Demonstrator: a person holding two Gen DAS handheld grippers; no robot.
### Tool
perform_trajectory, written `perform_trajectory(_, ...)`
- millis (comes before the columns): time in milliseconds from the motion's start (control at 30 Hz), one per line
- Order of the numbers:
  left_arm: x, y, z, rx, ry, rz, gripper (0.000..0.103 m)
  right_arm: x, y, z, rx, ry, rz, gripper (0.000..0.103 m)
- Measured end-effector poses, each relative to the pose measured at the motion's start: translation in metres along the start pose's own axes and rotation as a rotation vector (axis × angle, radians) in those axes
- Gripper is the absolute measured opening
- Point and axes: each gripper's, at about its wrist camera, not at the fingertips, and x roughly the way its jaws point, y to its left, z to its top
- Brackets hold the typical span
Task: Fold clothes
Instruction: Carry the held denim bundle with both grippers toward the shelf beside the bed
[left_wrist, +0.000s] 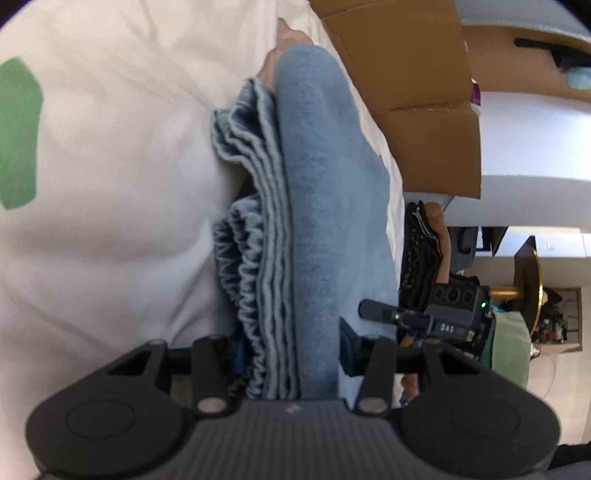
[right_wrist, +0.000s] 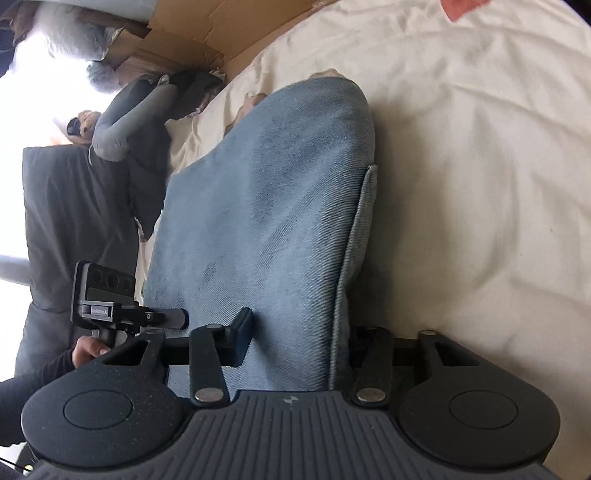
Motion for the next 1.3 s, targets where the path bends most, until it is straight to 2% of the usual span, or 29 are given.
perform_trajectory(67,-0.001,-0.004,0.000,0.012,0.004,0.005,0.045,-0.001,0.003,-0.001,-0.012,-0.005,0.001,0.030)
perform_trajectory(200,-0.003,-0.011,0.001,0.037,0.011,0.015,0.044,-0.006,0.015,-0.002,-0.042,-0.017,-0.022,0.027)
perform_trajectory(433,-0.011,-0.029,0.000,0.064,0.005,0.027,0.043,-0.016,0.027,-0.003,-0.042,-0.035,-0.023,0.024)
perform_trajectory(833,-0.043,-0.083,0.001,0.155,-0.007,0.065,0.042,-0.043,0.080,-0.001,-0.118,-0.072,-0.029,0.023)
perform_trajectory(967,-0.057,-0.103,0.002,0.168,-0.027,0.062,0.041,-0.060,0.098,0.002,-0.125,-0.107,-0.024,0.022)
perform_trajectory(1300,-0.092,-0.187,0.012,0.236,-0.030,0.083,0.040,-0.118,0.166,0.016,-0.156,-0.157,-0.046,0.022)
